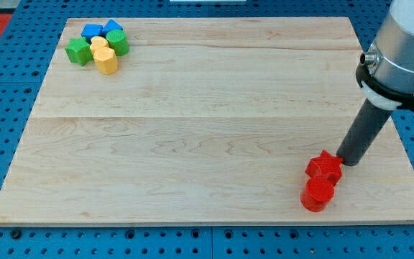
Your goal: Move red star to the bottom of yellow hexagon
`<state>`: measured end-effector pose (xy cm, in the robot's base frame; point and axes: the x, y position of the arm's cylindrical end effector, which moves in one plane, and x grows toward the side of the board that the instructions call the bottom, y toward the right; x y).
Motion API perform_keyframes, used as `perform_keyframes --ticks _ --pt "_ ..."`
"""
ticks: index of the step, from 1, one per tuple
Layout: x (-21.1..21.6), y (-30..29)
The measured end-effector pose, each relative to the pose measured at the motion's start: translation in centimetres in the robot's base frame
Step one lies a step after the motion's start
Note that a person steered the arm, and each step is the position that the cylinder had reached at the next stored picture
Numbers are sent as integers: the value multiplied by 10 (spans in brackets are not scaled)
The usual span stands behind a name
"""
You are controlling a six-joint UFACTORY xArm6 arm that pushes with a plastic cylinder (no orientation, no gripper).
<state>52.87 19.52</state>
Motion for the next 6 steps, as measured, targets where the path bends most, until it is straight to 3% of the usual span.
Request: perform_keyframes --ticks 1,2,3,4,6 --pt "8 36" --pt "28 33" --pt "40 -26" --pt "23 -91" --pt "-18 -138"
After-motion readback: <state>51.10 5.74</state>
